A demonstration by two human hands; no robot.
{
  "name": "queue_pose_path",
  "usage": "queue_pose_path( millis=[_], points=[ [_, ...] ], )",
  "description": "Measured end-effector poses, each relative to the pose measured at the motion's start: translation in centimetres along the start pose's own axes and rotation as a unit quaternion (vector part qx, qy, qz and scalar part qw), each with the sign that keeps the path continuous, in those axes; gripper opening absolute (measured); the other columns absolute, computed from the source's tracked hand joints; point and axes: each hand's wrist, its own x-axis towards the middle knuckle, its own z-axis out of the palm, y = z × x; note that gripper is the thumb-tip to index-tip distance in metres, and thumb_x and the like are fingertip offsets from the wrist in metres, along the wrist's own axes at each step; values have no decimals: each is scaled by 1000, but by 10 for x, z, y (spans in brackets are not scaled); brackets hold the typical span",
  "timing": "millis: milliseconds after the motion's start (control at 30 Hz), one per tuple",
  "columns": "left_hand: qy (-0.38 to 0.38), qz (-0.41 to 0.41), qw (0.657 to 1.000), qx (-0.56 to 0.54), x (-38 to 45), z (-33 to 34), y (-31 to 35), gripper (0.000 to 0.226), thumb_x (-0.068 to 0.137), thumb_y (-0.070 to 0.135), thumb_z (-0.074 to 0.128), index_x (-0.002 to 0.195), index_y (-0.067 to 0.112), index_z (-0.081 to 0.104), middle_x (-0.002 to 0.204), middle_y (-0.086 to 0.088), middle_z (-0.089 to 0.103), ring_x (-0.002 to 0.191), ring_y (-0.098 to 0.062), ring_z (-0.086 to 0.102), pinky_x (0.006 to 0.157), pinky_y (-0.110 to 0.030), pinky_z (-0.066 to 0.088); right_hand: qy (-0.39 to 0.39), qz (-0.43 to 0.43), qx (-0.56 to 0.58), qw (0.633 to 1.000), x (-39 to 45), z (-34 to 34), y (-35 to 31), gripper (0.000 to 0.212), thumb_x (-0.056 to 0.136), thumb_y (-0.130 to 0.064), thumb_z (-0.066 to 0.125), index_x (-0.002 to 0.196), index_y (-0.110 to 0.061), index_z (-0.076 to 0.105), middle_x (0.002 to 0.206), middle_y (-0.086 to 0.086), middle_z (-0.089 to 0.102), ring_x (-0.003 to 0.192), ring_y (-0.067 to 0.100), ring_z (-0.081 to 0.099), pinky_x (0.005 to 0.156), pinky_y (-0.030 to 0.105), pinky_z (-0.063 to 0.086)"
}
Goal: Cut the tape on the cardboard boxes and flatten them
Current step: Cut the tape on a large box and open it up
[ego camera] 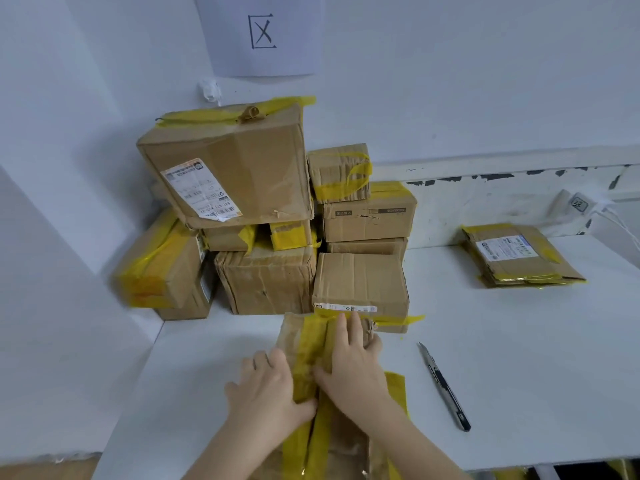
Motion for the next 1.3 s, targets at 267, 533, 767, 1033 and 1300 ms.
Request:
queue_pose_path(
  millis=[267,533,767,1033,1300],
  points=[
    [-32,3,992,125,5,-3,26,70,82,47,55,132,5,31,129,-11,39,120,-26,37,90,-41,40,-48,78,-191,977,6,-3,-15,68,96,-21,39,148,-2,0,154,28,-6,139,48,-11,105,65,15],
    [-25,19,995,91,6,3,25,80,86,47,50,142,-5,25,143,-25,30,126,-34,42,100,-34,43,-56,111,-158,980,13,8,-23,78,94,-16,47,150,-13,-7,150,34,-15,135,54,-18,104,68,14],
    [-41,58,997,-29,9,0,13,83,88,48,46,145,-2,12,138,-24,34,124,-31,43,91,-25,39,-50,100,-51,992,11,-2,-25,70,97,-25,37,150,-17,-9,154,26,-8,141,44,-13,106,64,14],
    [-108,125,974,-156,18,-17,-13,83,89,35,42,150,17,-12,117,-11,53,93,-17,57,58,-18,39,-54,-79,385,918,-4,-49,32,80,90,1,44,151,-19,-4,154,10,24,134,13,33,105,20,33],
    [-89,99,988,-82,11,-8,8,82,91,43,35,148,6,-10,154,-25,5,125,-32,44,87,-25,39,22,-32,640,767,-18,-37,58,91,74,8,46,148,-33,12,146,-5,34,121,26,46,61,24,50]
  ],
)
